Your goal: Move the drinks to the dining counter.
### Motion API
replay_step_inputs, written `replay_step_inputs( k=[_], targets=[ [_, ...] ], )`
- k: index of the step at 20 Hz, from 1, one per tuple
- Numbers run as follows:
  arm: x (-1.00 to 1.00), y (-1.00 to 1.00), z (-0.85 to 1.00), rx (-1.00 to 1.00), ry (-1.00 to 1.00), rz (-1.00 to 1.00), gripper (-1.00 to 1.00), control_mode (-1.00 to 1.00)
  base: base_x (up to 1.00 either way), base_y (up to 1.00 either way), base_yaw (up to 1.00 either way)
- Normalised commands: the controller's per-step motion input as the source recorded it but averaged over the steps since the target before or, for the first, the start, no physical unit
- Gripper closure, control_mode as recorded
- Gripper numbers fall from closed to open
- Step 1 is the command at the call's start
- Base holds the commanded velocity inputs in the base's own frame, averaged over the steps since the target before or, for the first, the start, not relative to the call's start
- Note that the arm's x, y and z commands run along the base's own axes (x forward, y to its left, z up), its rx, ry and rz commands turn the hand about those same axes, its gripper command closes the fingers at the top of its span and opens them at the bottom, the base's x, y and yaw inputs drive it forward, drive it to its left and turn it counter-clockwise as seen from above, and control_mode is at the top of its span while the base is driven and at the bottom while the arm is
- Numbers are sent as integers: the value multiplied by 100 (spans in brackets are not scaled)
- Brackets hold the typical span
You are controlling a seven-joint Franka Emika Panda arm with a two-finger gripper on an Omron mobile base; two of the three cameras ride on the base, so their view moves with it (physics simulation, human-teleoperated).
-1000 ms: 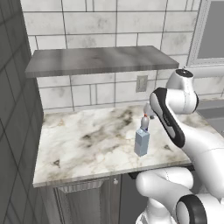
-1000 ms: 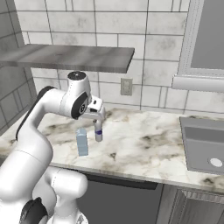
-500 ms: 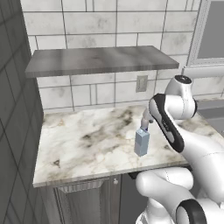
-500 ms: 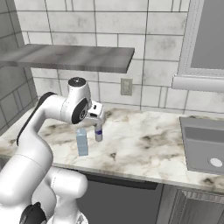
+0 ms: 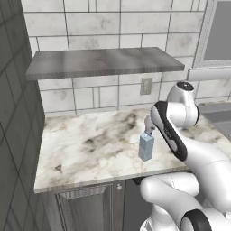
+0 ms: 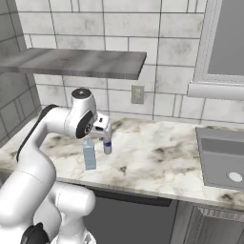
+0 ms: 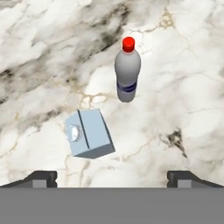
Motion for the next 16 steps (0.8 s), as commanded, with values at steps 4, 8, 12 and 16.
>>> replay_step_inputs(
  k=[4,8,12,16],
  targets=[
    [0,26,-12,0,0,0,-100,-100,0,0,0],
    [0,22,-16,0,0,0,-100,-100,0,0,0],
    [2,13,-21,0,0,0,-100,-100,0,0,0],
    [8,1,-18,0,0,0,-100,-100,0,0,0]
  ],
)
